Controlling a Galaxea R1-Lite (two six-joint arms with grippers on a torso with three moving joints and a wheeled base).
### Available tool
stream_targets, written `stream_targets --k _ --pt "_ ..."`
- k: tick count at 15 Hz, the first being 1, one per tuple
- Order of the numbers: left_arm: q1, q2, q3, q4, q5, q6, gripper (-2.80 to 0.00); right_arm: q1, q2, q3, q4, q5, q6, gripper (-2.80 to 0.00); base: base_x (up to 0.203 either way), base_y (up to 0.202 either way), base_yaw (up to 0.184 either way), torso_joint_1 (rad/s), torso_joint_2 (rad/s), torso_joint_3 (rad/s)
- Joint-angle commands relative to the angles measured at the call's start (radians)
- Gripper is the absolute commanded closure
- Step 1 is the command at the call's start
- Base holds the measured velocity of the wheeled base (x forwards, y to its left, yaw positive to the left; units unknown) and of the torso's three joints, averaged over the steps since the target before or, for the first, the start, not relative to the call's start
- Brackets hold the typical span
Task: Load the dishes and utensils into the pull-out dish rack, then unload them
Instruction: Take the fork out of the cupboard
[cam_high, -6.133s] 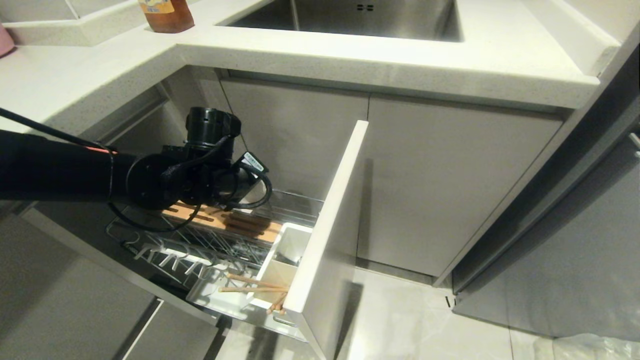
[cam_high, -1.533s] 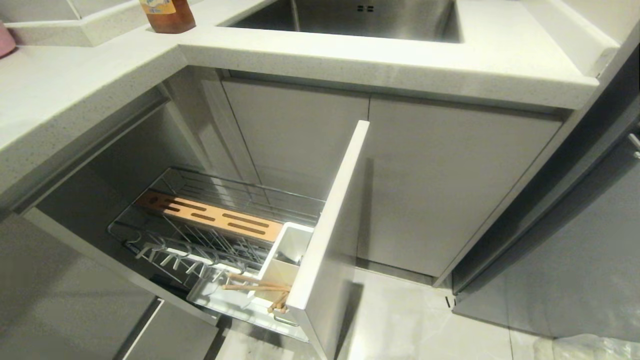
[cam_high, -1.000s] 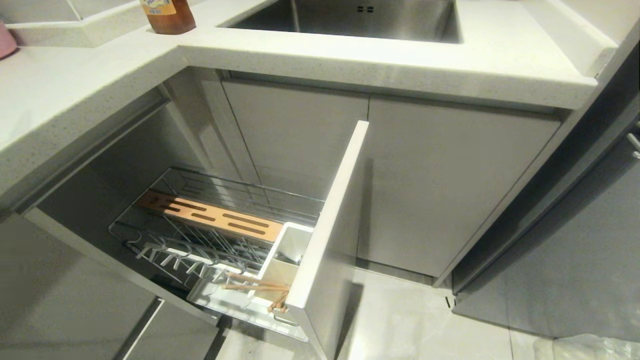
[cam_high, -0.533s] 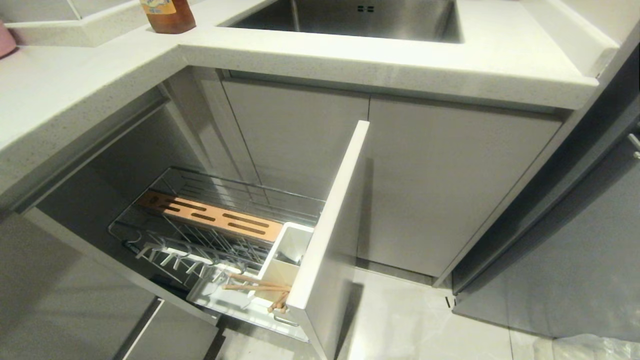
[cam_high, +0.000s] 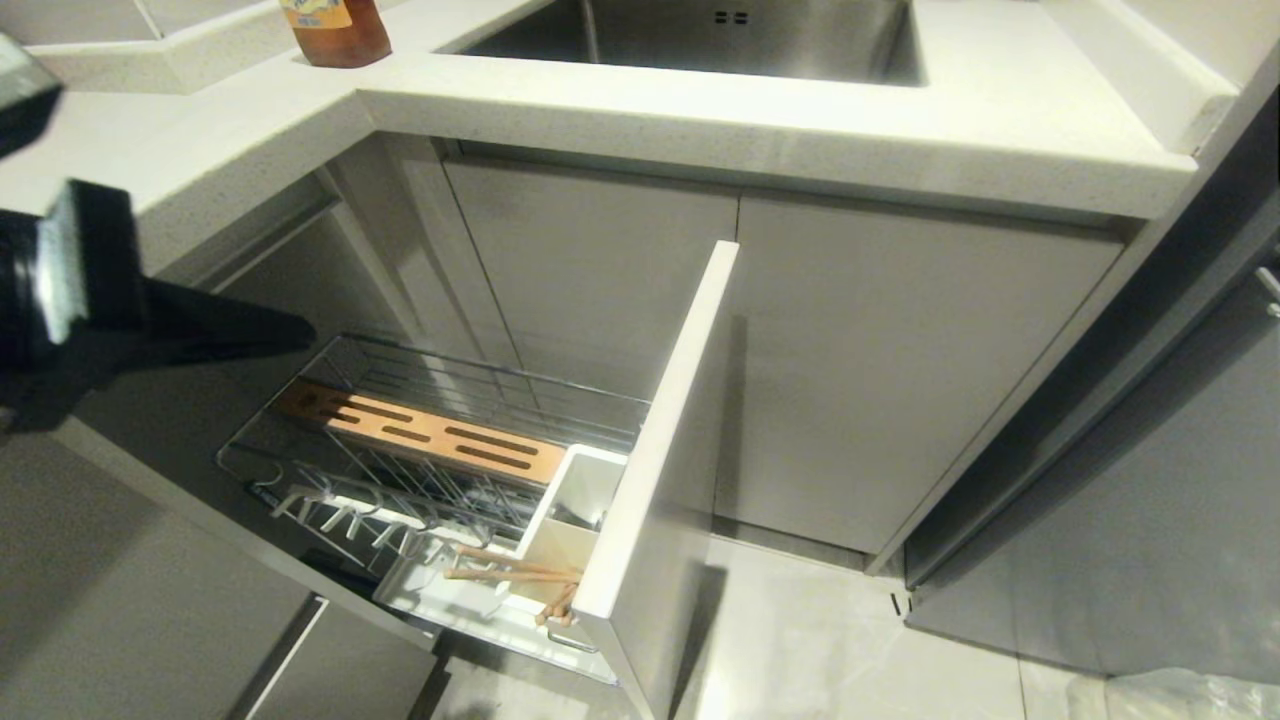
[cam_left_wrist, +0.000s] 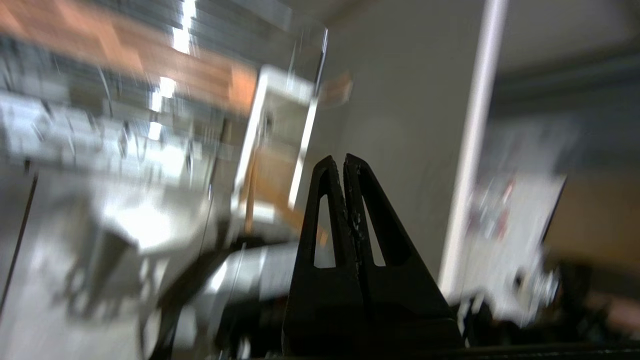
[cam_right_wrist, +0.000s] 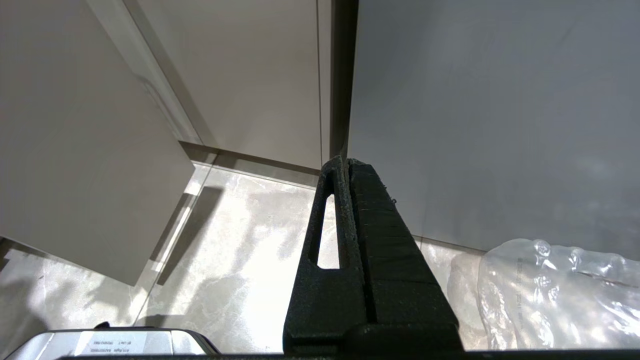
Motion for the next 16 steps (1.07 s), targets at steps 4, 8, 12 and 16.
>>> stream_targets --k 4,8,12,16 --pt "-0.075 0.266 0.023 0.149 0.063 -0.061 0.00 0.000 0.001 0.000 0.000 0.000 0.000 0.00 0.000 0.000 0.000 0.000 0.00 0.000" --pt "-0.085 0.368 -0.019 0.221 0.096 -0.147 0.00 0.000 0.001 0.000 0.000 0.000 0.000 0.00 0.000 0.000 0.000 0.000 0.00 0.000" --pt "-0.114 0.428 -0.056 0.063 0.064 -0.386 0.00 0.000 0.001 0.000 0.000 0.000 0.000 0.00 0.000 0.000 0.000 0.000 0.00 0.000" --pt "-0.150 0.475 -0.099 0.039 0.060 -0.390 0.00 0.000 0.001 0.000 0.000 0.000 0.000 0.00 0.000 0.000 0.000 0.000 0.00 0.000"
